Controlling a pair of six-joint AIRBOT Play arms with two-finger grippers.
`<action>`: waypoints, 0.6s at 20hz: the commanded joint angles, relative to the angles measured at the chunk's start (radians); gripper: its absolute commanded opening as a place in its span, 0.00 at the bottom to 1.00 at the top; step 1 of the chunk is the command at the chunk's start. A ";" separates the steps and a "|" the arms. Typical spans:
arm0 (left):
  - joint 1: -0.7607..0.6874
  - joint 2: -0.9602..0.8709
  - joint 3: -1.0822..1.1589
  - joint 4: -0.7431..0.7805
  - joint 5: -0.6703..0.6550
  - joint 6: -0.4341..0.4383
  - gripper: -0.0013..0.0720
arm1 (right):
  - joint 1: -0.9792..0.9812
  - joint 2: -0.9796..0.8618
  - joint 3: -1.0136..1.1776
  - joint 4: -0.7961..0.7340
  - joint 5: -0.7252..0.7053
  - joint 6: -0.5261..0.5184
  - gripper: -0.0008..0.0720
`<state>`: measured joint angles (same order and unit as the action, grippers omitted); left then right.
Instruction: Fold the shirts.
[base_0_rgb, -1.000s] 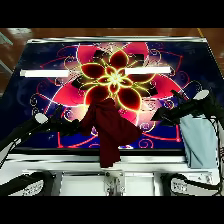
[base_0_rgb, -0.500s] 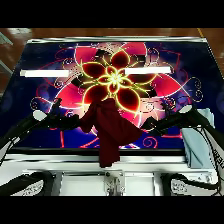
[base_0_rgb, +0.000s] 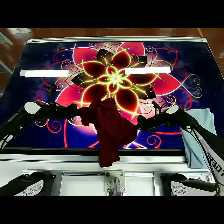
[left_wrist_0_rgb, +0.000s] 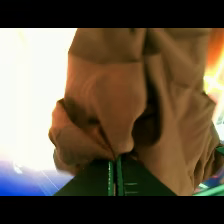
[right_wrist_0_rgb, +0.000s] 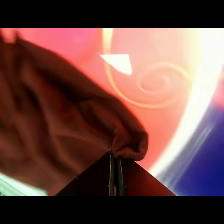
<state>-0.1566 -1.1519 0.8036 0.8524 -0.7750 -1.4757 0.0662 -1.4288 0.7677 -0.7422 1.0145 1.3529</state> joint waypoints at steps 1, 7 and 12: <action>0.006 0.066 0.118 0.228 -0.037 -0.068 0.06 | -0.012 0.082 0.086 -0.022 0.056 -0.082 0.11; 0.033 0.274 0.674 0.476 -0.167 -0.028 0.06 | -0.092 0.455 0.506 -0.143 0.015 -0.223 0.11; 0.034 0.373 1.044 0.476 -0.174 -0.029 0.06 | -0.099 0.658 0.834 -0.339 -0.117 -0.198 0.11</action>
<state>-0.1246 -0.8360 1.6600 1.2987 -0.9352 -1.5116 -0.0257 -0.8783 1.4368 -0.9611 0.9722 1.1542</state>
